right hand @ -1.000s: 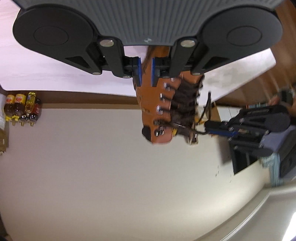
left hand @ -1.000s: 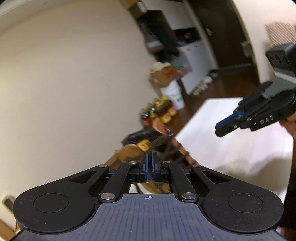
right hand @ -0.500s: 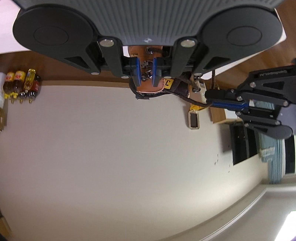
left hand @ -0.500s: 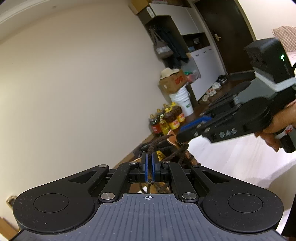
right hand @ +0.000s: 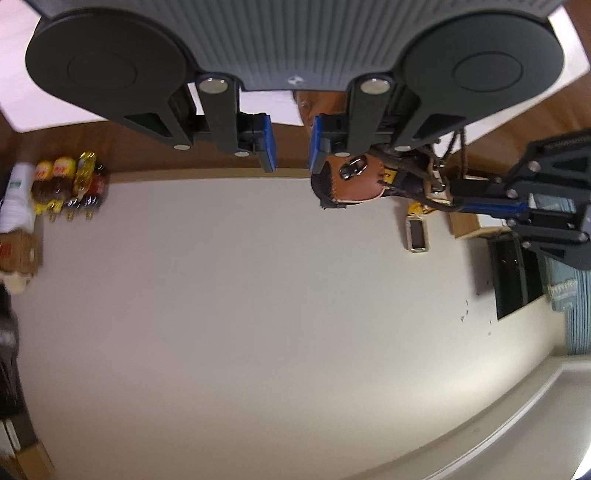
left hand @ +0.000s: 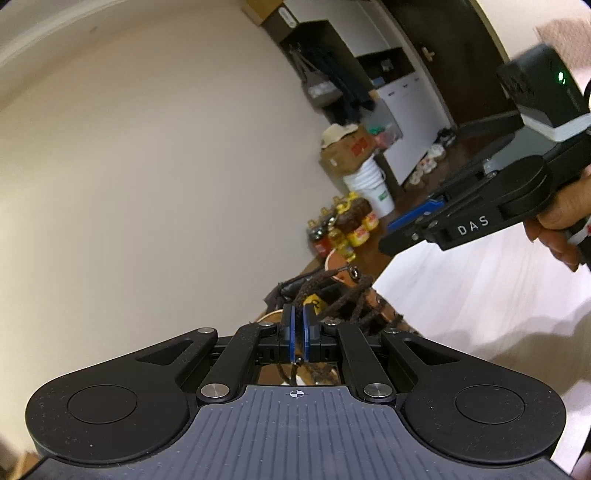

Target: Lace up shoes with both hands

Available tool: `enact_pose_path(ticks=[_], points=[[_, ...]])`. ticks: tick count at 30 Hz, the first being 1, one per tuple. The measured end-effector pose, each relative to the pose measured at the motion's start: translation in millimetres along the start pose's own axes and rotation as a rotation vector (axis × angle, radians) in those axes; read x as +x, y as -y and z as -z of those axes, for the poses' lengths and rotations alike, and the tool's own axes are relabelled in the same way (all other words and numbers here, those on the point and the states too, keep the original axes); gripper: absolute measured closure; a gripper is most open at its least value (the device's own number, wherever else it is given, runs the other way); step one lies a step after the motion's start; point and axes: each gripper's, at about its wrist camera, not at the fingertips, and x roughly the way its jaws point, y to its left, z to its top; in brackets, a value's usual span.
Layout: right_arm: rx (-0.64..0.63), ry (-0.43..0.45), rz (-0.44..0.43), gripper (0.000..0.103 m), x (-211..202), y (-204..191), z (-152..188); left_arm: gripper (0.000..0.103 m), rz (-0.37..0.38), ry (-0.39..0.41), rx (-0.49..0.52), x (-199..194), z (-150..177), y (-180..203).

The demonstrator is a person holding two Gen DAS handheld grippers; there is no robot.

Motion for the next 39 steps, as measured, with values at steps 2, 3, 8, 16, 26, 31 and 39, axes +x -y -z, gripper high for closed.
enact_pose_path(ticks=[2,3,8,16,26,31,39], points=[[-0.029,0.006,-0.015,0.08,2.7,-8.2,-0.8,0.099,0.001,-0.003,-0.005,1.1,-0.5,0.7],[-0.042,0.008,-0.023,0.08,4.8,-12.7,-1.5,0.099,-0.001,-0.004,-0.006,1.1,-0.7,1.0],[-0.076,0.006,-0.015,0.078,10.2,-20.7,-1.9,0.099,-0.009,-0.008,-0.01,2.3,-0.1,2.1],[-0.028,0.032,0.087,0.071,-11.9,-2.5,1.8,0.099,-0.007,-0.009,0.012,9.8,0.4,10.1],[0.047,0.026,0.059,0.071,-16.7,7.7,6.2,0.099,-0.044,-0.016,0.034,13.1,-3.3,21.1],[0.07,0.011,0.014,0.071,-10.6,15.9,2.8,0.099,-0.06,-0.02,0.044,11.5,-3.0,29.7],[0.066,-0.016,-0.055,0.071,-2.4,27.2,-2.3,0.099,-0.104,-0.025,0.041,15.2,-4.6,40.0]])
